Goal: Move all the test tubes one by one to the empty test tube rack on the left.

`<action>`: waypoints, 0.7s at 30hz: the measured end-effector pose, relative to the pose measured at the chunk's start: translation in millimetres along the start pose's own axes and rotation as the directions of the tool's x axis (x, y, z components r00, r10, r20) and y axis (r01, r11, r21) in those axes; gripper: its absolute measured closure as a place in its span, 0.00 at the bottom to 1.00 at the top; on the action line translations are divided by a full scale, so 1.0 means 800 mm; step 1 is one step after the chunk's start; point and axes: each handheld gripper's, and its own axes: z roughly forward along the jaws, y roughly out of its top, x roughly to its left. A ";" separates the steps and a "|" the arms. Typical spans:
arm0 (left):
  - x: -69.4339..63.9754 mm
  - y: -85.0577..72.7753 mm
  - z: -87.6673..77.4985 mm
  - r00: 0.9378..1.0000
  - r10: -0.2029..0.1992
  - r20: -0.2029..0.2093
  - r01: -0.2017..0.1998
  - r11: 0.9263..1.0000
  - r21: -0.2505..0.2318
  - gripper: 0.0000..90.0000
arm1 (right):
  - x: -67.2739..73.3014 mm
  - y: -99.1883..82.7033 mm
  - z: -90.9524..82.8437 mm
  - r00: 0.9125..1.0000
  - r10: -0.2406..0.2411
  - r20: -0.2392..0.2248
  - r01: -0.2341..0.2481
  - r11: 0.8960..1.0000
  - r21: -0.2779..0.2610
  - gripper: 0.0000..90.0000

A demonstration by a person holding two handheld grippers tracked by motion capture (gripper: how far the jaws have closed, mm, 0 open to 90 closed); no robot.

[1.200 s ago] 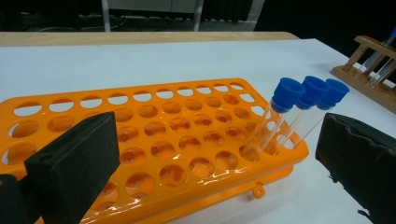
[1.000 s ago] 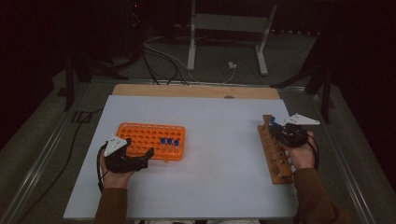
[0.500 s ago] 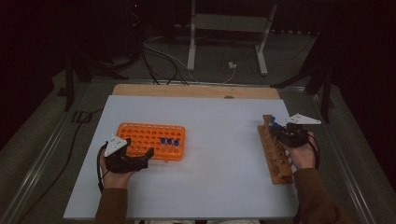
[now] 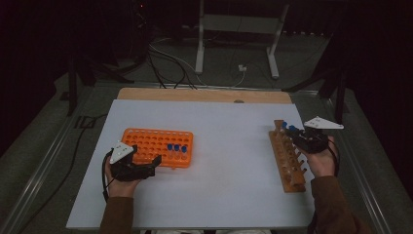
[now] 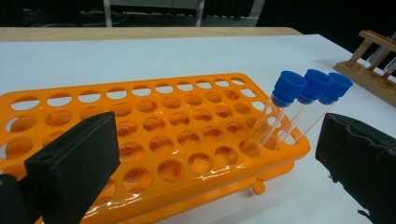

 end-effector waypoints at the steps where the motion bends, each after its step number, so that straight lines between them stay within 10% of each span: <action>1: 0.000 0.000 0.000 1.000 0.001 -0.003 -0.001 1.000 0.000 0.01 | 0.000 0.002 -0.002 1.000 -0.003 0.000 0.003 1.000 -0.002 0.85; 21: 0.003 -0.003 -0.008 0.999 -0.012 -0.037 0.011 1.000 -0.018 0.01 | 0.018 0.039 -0.039 0.998 -0.055 0.016 0.056 0.996 -0.068 0.85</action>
